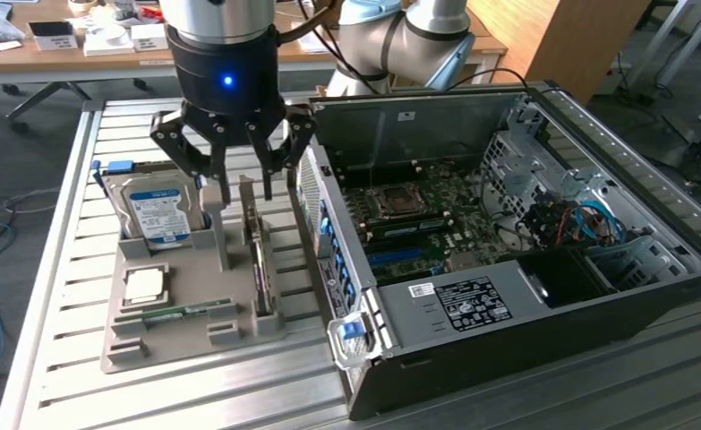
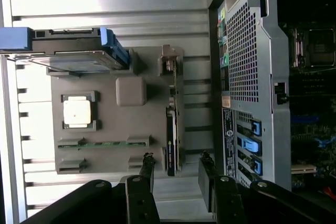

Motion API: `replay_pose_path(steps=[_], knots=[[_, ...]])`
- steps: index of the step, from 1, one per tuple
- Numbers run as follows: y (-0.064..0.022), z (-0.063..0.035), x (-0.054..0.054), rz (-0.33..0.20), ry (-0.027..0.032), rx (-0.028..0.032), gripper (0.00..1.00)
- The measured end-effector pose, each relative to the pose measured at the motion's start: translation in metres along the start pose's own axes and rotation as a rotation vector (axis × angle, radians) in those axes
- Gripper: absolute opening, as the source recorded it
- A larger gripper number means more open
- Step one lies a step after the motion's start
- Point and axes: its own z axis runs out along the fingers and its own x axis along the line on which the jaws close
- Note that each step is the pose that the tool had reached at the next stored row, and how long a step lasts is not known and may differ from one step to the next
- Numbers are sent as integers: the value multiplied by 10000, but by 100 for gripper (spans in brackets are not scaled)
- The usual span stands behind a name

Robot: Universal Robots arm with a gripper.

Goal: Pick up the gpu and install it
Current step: 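Pick up the gpu and move the gpu toward the slot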

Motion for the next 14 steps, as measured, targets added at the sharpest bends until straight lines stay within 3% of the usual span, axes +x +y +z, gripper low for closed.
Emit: replay_pose_path(steps=[6,14], knots=[[-3,74,2,0,0,0,47],[-3,81,2,1,1,-13,47]])
